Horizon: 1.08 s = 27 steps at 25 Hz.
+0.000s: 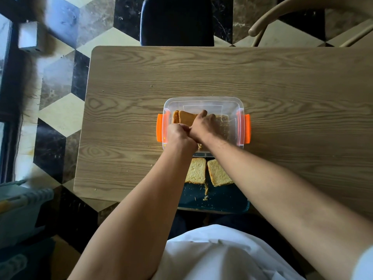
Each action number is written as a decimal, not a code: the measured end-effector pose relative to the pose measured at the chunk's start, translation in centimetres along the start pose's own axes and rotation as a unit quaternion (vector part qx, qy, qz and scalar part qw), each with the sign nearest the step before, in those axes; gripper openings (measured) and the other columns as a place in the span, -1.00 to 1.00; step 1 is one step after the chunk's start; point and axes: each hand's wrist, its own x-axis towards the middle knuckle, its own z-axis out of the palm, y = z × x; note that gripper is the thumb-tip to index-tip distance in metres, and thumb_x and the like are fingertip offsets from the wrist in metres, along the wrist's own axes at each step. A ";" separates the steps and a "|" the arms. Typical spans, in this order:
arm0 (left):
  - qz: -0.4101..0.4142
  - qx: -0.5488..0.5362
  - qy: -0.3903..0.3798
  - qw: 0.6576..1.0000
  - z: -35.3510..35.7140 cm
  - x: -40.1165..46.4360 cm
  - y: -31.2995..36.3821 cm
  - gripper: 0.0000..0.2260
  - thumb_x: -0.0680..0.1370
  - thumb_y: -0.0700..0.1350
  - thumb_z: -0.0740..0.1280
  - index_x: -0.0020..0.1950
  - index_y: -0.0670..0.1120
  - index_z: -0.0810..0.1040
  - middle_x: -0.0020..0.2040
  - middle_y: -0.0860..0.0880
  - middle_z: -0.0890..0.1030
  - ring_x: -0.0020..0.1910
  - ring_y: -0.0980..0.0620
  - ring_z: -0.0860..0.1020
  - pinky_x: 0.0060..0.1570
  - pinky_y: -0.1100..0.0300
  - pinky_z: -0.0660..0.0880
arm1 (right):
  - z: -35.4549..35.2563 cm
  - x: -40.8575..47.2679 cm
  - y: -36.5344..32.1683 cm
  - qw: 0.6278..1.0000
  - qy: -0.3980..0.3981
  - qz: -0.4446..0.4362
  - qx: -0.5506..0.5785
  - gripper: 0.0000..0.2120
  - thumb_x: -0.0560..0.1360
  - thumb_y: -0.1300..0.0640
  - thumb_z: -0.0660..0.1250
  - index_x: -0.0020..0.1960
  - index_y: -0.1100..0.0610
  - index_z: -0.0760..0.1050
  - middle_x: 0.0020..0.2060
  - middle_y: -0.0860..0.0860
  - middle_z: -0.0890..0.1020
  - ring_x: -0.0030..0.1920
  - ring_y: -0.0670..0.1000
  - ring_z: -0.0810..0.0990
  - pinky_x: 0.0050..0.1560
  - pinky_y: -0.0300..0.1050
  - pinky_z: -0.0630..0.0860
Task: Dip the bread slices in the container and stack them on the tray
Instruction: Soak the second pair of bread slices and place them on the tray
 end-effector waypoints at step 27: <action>0.305 0.445 -0.112 0.834 -0.3 4.4 -0.8 -0.91 0.50 -0.18 0.43 -0.19 -0.07 0.59 -0.16 -0.16 0.71 -0.19 -0.09 0.71 -0.10 -0.04 0.69 | -3.1 -2.5 5.1 0.988 0.116 -0.095 0.044 -0.70 0.53 0.18 0.31 0.21 0.26 0.37 -0.08 0.19 0.61 -0.21 0.12 0.55 -0.30 -0.08 0.42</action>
